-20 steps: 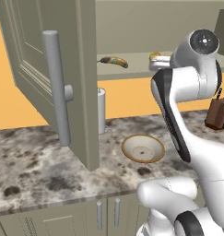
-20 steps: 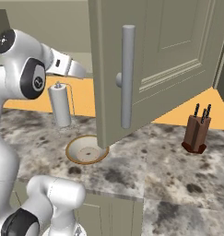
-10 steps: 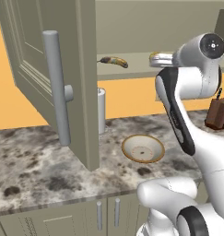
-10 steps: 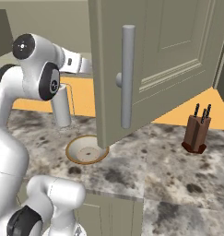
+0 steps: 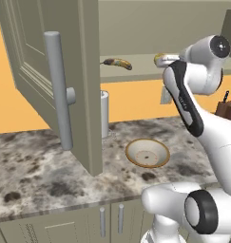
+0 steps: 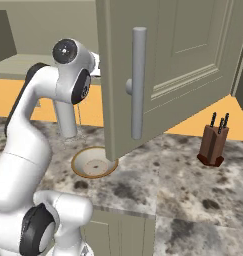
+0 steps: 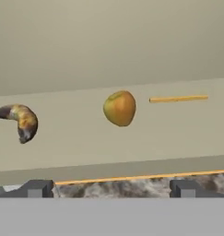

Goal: Open the cabinet. Pick the banana and apple from the cabinet and place them into the bowl. Then close the cabinet.

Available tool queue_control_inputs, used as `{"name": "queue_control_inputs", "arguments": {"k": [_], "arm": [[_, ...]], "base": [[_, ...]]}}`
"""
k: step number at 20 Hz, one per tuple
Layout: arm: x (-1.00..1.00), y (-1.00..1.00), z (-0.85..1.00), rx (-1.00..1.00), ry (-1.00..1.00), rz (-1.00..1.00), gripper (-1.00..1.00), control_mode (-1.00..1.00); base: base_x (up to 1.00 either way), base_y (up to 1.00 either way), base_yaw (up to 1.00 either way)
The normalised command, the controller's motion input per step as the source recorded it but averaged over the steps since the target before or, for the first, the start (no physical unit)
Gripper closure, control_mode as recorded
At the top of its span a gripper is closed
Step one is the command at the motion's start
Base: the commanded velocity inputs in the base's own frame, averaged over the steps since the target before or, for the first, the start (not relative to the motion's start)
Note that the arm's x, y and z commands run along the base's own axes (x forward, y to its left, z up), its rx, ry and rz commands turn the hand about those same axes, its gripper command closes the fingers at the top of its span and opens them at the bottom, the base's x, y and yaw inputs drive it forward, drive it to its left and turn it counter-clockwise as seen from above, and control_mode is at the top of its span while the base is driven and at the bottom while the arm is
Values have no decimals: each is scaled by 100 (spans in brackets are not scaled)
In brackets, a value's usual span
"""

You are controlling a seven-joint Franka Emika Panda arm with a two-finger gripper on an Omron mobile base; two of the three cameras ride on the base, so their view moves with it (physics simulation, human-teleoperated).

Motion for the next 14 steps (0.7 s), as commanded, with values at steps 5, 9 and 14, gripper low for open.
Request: {"name": "queue_control_inputs", "arguments": {"k": [5, 9, 14], "arm": [[76, -16, 0, 1, 15, 1, -100, -100], [71, -5, -10, 0, 4, 0, -100, -100], [60, 0, -14, 0, 0, 0, -100, -100]], "base": [[0, 0, 0], [0, 0, 0], [0, 0, 0]]}}
